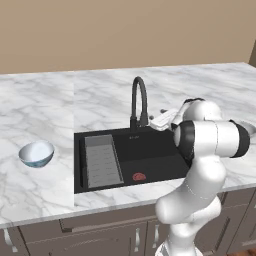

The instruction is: Rinse each bowl for a few seconds and place them down in the sink or on the counter.

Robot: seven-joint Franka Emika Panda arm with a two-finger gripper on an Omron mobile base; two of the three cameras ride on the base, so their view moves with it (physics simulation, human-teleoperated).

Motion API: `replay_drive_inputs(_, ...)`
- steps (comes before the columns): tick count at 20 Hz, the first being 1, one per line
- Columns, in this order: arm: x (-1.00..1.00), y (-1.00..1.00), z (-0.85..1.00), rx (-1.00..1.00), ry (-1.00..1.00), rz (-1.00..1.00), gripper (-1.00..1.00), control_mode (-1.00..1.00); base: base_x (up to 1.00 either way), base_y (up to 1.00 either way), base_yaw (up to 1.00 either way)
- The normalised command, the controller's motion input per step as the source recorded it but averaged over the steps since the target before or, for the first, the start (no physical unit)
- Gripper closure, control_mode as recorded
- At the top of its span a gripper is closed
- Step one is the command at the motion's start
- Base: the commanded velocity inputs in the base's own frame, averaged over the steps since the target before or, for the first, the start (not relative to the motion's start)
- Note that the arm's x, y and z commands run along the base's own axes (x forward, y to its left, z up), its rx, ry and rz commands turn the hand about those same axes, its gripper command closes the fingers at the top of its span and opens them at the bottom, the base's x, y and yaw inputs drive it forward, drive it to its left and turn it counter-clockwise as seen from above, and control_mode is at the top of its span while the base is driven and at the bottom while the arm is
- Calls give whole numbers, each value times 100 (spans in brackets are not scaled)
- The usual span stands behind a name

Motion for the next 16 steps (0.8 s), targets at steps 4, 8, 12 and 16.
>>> replay_drive_inputs(4,37,1,-17,1,0,1,-100,-100,0,0,0)
replay_drive_inputs(8,39,3,-13,0,0,0,-100,-100,0,0,0)
replay_drive_inputs(12,32,5,-11,0,0,0,-100,-100,0,0,0)
replay_drive_inputs(16,22,5,-13,0,0,0,-100,-100,0,0,0)
